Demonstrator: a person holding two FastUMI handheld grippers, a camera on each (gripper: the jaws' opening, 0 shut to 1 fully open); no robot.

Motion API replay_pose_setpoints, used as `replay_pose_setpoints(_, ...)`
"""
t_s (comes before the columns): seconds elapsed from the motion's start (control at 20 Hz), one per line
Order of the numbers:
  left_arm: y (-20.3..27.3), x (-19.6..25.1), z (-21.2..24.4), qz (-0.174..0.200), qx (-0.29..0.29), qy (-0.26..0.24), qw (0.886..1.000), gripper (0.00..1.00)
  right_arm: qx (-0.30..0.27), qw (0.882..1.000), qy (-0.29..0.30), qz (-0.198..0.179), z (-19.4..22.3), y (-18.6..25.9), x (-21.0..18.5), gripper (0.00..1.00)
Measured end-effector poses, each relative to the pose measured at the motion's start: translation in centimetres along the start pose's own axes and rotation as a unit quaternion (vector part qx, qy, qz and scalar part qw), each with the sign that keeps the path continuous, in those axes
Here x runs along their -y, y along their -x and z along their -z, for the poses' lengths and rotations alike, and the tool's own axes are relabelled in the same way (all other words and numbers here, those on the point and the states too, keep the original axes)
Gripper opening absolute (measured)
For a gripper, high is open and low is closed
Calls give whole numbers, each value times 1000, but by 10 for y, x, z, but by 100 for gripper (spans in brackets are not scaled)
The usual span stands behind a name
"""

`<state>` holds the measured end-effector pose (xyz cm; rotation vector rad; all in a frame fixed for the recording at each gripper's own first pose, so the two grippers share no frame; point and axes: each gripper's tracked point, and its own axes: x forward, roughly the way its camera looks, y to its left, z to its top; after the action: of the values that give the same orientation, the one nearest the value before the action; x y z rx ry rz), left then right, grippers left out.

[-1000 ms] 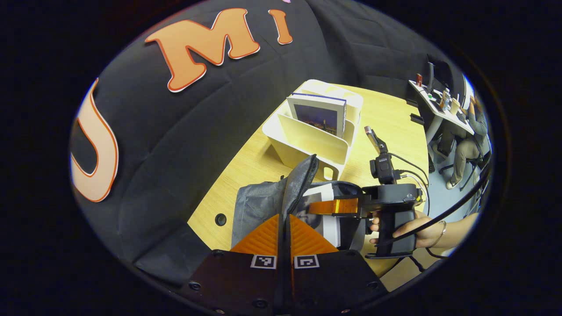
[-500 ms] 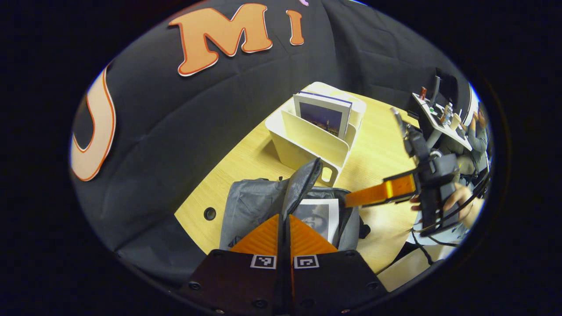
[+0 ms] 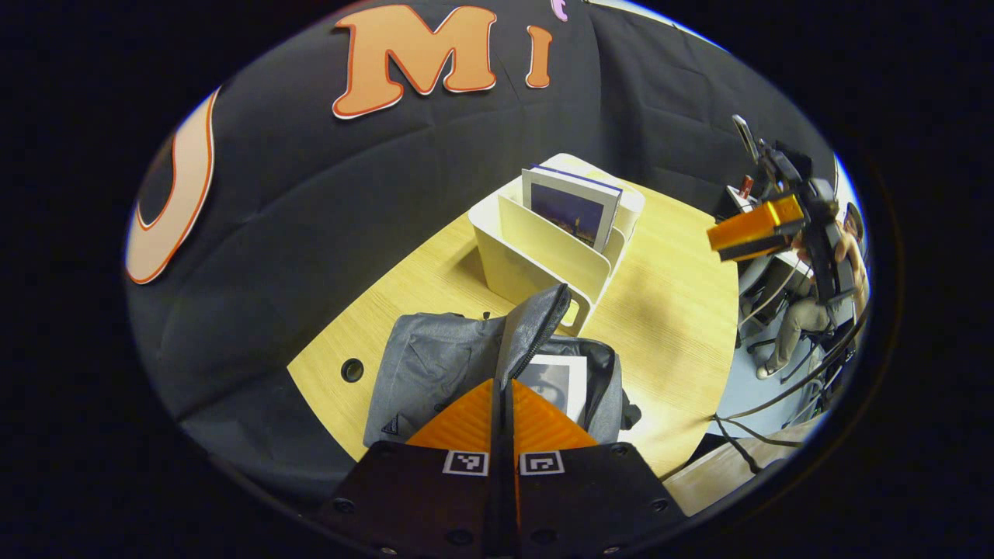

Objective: Open the schoolbag, grab two books from the bookshelf and put them into the schoolbag.

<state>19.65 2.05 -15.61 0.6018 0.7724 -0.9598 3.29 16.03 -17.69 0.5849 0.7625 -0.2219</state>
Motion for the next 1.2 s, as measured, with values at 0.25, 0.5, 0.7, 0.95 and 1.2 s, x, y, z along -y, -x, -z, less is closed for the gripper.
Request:
replay_pose_setpoints(0.25, -2, -3, 5, -1, 5, 16, 1000, 1, 13, 993, 110, 34, -59, 24, -27, 98)
replay_pose_setpoints(0.5, -4, -12, 4, -12, 14, 44, 999, 1, -15, 979, 198, 36, -98, 16, -76, 98)
replay_pose_setpoints(0.7, 0, -16, 8, -23, 15, 52, 998, 1, -52, 959, 273, 53, -117, 3, -101, 99)
replay_pose_setpoints(0.95, 5, -20, 5, -32, 15, 46, 998, 1, -93, 940, 324, 58, -135, -42, -123, 99)
replay_pose_setpoints(1.2, 4, -18, 12, -32, 6, 65, 997, 1, -149, 922, 346, 90, -139, -114, -106, 99)
